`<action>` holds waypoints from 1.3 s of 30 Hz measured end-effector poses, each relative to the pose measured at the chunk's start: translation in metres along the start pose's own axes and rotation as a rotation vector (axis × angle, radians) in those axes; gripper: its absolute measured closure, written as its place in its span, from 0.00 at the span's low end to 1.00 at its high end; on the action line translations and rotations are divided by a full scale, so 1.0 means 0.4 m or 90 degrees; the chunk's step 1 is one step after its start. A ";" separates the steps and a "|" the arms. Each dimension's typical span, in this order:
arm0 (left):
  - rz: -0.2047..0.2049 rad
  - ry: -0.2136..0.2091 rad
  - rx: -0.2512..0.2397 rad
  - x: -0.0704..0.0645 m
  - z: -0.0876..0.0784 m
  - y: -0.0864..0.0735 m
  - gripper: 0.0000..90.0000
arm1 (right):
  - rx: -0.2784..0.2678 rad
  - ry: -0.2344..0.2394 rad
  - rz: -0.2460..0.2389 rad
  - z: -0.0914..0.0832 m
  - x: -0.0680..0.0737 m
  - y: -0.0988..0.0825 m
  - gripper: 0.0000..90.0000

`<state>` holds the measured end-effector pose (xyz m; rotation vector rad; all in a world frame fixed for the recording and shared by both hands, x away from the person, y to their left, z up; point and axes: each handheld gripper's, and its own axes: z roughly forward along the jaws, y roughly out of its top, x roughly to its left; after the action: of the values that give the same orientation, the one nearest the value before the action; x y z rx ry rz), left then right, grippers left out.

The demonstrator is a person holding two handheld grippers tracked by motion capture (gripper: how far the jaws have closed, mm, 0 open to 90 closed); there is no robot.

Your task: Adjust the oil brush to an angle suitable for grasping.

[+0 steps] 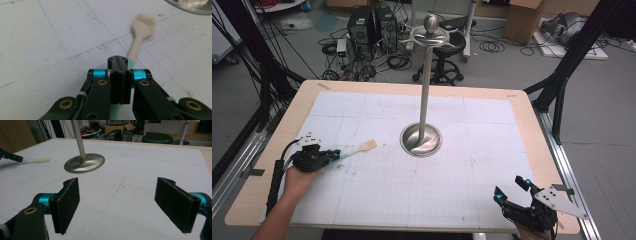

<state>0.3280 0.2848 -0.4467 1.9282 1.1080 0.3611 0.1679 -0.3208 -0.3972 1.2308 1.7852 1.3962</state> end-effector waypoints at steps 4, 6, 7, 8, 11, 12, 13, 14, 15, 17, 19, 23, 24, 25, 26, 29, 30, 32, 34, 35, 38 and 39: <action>0.027 -0.031 0.012 -0.016 -0.003 -0.002 0.99 | 0.002 -0.001 0.000 0.000 0.002 0.000 0.21; 0.035 -0.036 0.017 -0.020 -0.004 -0.003 0.99 | 0.002 -0.002 -0.001 0.001 0.002 0.000 0.21; 0.041 -0.048 0.021 -0.029 -0.005 -0.003 0.99 | 0.002 -0.003 0.003 -0.001 0.004 0.000 0.21; 0.041 -0.048 0.021 -0.029 -0.005 -0.003 0.99 | 0.002 -0.003 0.003 -0.001 0.004 0.000 0.21; 0.079 -0.073 0.033 -0.056 -0.007 -0.006 0.99 | 0.001 -0.002 0.003 -0.001 0.003 0.000 0.21; 0.079 -0.073 0.033 -0.056 -0.007 -0.006 0.99 | 0.002 -0.003 0.003 -0.001 0.003 0.000 0.21; 0.090 -0.084 0.035 -0.070 -0.009 -0.007 0.99 | 0.002 -0.003 0.003 -0.001 0.003 0.000 0.21; 0.090 -0.084 0.035 -0.070 -0.009 -0.007 0.99 | 0.002 -0.003 0.002 -0.001 0.003 0.000 0.21; 0.092 -0.119 0.044 -0.085 -0.007 -0.010 0.99 | 0.001 -0.003 0.002 -0.001 0.003 0.001 0.21; 0.130 -0.134 0.066 -0.110 0.003 -0.019 0.99 | 0.001 -0.005 0.002 -0.002 0.003 0.001 0.21; 0.141 -0.129 0.055 -0.120 0.002 -0.020 0.99 | 0.000 -0.006 0.002 -0.002 0.002 0.001 0.21; 0.094 -0.086 -0.035 -0.109 -0.021 0.008 0.99 | -0.003 -0.008 0.002 -0.005 0.001 0.001 0.21; 0.088 -0.075 -0.043 -0.102 -0.025 0.017 0.99 | -0.003 -0.008 0.003 -0.005 0.001 0.001 0.21; 0.081 -0.066 -0.047 -0.096 -0.027 0.028 0.99 | -0.001 -0.008 0.003 -0.004 0.000 0.001 0.21; 0.082 -0.055 -0.049 -0.091 -0.027 0.040 0.99 | 0.000 -0.007 0.005 -0.004 0.000 0.001 0.21; 0.069 -0.035 -0.062 -0.075 -0.017 0.077 0.99 | 0.000 -0.005 0.002 -0.002 0.001 0.001 0.21; 0.068 -0.027 -0.055 -0.073 -0.005 0.088 0.99 | 0.000 -0.005 0.002 -0.001 0.001 0.001 0.21; 0.066 -0.020 -0.050 -0.072 0.009 0.095 0.99 | 0.000 -0.004 0.002 -0.001 0.001 0.001 0.21; 0.061 0.003 0.002 -0.070 0.065 0.103 0.99 | 0.002 -0.004 0.003 -0.002 0.000 0.000 0.21; 0.066 0.011 0.019 -0.069 0.081 0.103 0.99 | 0.001 -0.003 0.005 -0.003 0.000 0.000 0.21; 0.049 0.020 0.029 -0.066 0.112 0.099 0.99 | -0.003 -0.005 0.007 -0.006 -0.005 -0.001 0.21; 0.046 0.020 0.037 -0.066 0.121 0.096 0.99 | -0.005 -0.005 0.008 -0.006 -0.006 -0.001 0.21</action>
<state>0.3640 0.2285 -0.4405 2.0240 1.0816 0.4037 0.1668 -0.3242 -0.3972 1.2436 1.7683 1.4021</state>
